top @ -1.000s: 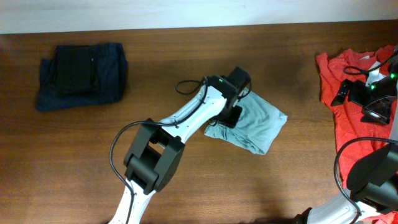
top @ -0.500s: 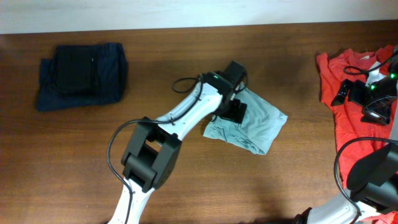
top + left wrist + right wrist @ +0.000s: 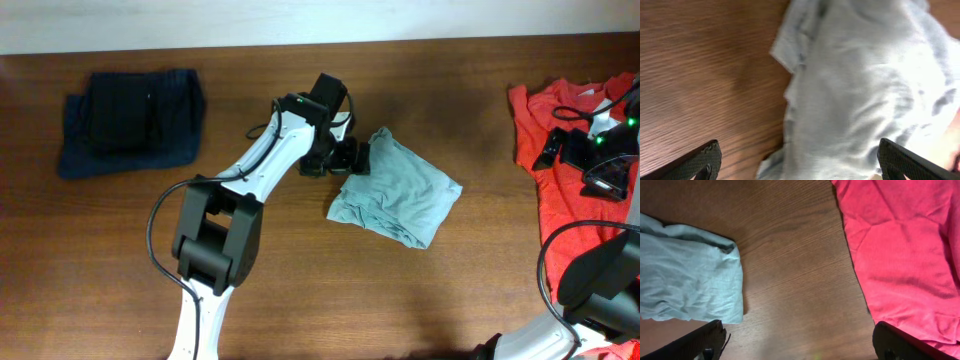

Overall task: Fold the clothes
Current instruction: 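Grasp the light blue bundle's left edge with the left gripper, then lift the bundle and carry it left toward the navy garment, then lower the bundle onto the navy garment and open the left gripper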

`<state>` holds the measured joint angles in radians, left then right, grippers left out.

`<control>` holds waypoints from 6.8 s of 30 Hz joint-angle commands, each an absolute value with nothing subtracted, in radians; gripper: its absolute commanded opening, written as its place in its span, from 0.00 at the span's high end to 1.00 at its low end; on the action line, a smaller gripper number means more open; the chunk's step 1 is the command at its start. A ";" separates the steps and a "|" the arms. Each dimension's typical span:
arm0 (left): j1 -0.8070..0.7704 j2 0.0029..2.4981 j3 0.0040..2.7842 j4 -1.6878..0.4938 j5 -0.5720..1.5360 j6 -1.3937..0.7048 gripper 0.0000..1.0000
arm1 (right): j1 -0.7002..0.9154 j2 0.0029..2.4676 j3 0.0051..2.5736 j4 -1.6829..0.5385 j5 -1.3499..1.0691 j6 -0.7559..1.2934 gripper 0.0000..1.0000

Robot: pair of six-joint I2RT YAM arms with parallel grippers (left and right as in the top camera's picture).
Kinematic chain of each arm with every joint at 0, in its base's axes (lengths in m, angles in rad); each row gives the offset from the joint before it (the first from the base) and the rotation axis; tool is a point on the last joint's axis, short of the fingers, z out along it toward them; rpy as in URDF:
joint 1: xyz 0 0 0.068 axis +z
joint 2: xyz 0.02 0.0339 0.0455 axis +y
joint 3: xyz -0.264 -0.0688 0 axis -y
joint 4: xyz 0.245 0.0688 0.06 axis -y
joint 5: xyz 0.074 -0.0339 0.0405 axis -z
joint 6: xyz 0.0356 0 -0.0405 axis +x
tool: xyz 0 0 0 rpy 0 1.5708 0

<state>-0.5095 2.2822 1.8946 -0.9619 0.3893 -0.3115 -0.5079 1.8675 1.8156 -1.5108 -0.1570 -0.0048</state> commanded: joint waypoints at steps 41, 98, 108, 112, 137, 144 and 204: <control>-0.612 2.411 2.224 -1.170 0.084 -0.167 1.00 | -0.511 1.860 1.818 -1.510 -0.145 -0.006 0.01; 0.291 2.449 2.720 -1.004 0.155 -0.682 1.00 | -0.511 1.860 1.818 -1.510 -0.145 -0.006 0.01; 0.296 2.467 2.718 -1.102 0.051 -0.681 1.00 | -0.511 1.860 1.818 -1.510 -0.145 -0.006 0.01; 0.296 2.493 2.718 -1.143 0.017 -0.681 1.00 | -0.511 1.860 1.818 -1.510 -0.145 -0.006 0.01; 0.297 2.524 2.717 -1.381 0.041 -0.612 0.07 | -0.511 1.860 1.818 -1.510 -0.145 -0.006 0.01; 0.311 2.461 2.749 -1.450 0.247 -0.491 0.01 | -0.511 1.860 1.818 -1.510 -0.145 -0.006 0.01; 0.483 2.820 2.735 -1.530 0.855 0.070 1.00 | -0.511 1.860 1.818 -1.510 -0.145 -0.006 0.01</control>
<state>0.4831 2.8037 2.7384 -1.5066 0.7815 0.0349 -0.5079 1.8675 1.8156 -1.5105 -0.1543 -0.0040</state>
